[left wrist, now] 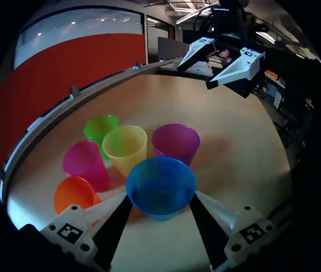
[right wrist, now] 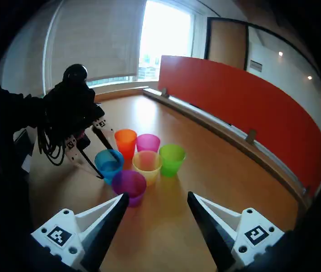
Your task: Pour water
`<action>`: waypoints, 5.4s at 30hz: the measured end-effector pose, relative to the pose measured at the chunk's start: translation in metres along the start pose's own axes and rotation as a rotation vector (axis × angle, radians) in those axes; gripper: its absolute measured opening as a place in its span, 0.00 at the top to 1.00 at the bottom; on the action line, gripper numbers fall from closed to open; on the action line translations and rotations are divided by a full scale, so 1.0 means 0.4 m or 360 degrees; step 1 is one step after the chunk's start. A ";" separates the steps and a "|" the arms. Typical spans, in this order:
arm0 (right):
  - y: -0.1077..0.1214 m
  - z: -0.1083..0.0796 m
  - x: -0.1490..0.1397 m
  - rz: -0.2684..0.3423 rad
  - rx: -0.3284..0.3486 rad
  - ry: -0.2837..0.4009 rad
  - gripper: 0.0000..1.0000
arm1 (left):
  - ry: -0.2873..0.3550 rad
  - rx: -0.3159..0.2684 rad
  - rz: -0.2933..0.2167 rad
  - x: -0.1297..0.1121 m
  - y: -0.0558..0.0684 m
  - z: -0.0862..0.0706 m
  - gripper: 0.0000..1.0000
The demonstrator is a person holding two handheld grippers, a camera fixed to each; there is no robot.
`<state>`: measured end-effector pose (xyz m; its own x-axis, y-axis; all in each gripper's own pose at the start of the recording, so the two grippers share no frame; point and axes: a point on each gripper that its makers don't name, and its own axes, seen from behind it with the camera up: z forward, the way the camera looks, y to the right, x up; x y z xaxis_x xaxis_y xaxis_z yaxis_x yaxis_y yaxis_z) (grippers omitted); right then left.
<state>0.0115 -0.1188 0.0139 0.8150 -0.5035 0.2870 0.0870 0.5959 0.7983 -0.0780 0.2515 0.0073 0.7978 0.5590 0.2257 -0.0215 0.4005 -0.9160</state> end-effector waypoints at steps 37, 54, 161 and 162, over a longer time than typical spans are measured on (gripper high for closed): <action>0.030 0.046 0.065 0.0053 -0.0002 0.0086 0.00 | 0.0496 0.0226 -0.0082 0.199 -0.055 -0.205 0.18; 0.027 0.079 0.103 0.0032 0.0014 0.0101 0.00 | 0.0746 0.0298 -0.0064 0.295 -0.067 -0.321 0.18; 0.134 0.409 0.034 -0.0021 0.0093 -0.0175 0.00 | 0.0772 0.0342 -0.0146 0.250 -0.147 -0.361 0.18; 0.132 0.413 0.035 -0.0021 0.0096 -0.0175 0.00 | 0.0773 0.0343 -0.0147 0.249 -0.147 -0.361 0.18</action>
<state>-0.0673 -0.1979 0.1477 0.7459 -0.5787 0.3298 0.0603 0.5517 0.8318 0.0898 0.1788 0.0359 0.9879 0.1351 0.0759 -0.0207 0.6005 -0.7994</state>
